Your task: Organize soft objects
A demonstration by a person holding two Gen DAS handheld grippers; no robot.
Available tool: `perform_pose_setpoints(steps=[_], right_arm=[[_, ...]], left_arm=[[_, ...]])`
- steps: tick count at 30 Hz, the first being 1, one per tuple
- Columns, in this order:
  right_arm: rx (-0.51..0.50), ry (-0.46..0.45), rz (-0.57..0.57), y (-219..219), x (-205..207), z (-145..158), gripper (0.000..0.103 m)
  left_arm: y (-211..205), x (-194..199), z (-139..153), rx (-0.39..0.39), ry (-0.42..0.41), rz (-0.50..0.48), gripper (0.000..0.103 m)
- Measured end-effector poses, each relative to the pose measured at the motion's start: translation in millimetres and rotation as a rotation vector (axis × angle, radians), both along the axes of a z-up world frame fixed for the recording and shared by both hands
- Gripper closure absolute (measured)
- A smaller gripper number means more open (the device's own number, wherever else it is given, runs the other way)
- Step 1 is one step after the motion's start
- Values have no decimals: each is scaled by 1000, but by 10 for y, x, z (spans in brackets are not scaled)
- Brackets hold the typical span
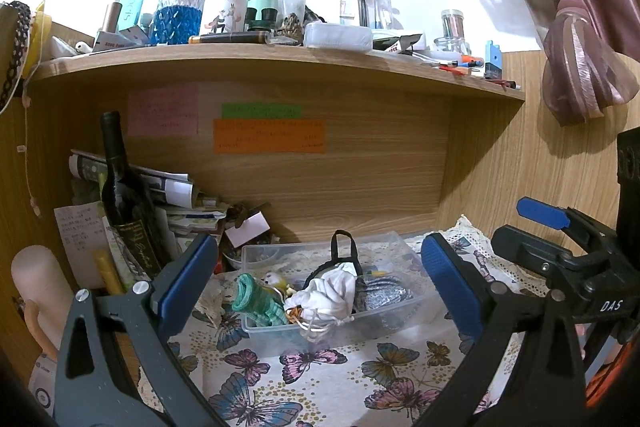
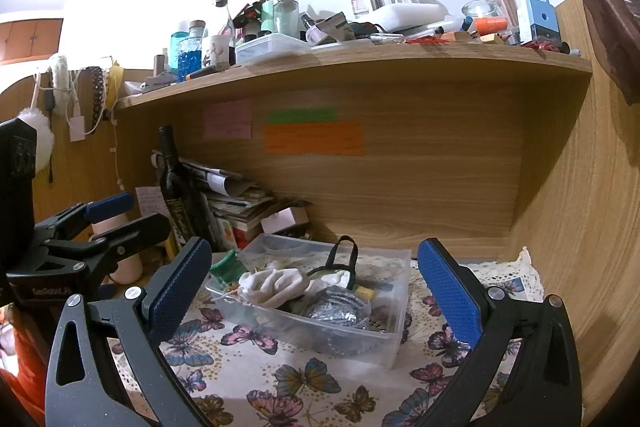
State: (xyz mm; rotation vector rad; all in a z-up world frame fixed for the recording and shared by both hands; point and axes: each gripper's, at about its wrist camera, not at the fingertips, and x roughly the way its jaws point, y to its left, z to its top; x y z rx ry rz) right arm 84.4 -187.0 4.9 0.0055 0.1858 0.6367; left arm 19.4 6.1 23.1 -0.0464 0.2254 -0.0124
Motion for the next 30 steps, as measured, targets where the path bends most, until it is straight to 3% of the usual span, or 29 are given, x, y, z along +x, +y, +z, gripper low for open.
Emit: perform_pose_setpoints(steps=[30], right_arm=[[6, 16, -5, -28, 60, -33, 0]], left_arm=[[-70, 52, -24, -17, 17, 13, 0]])
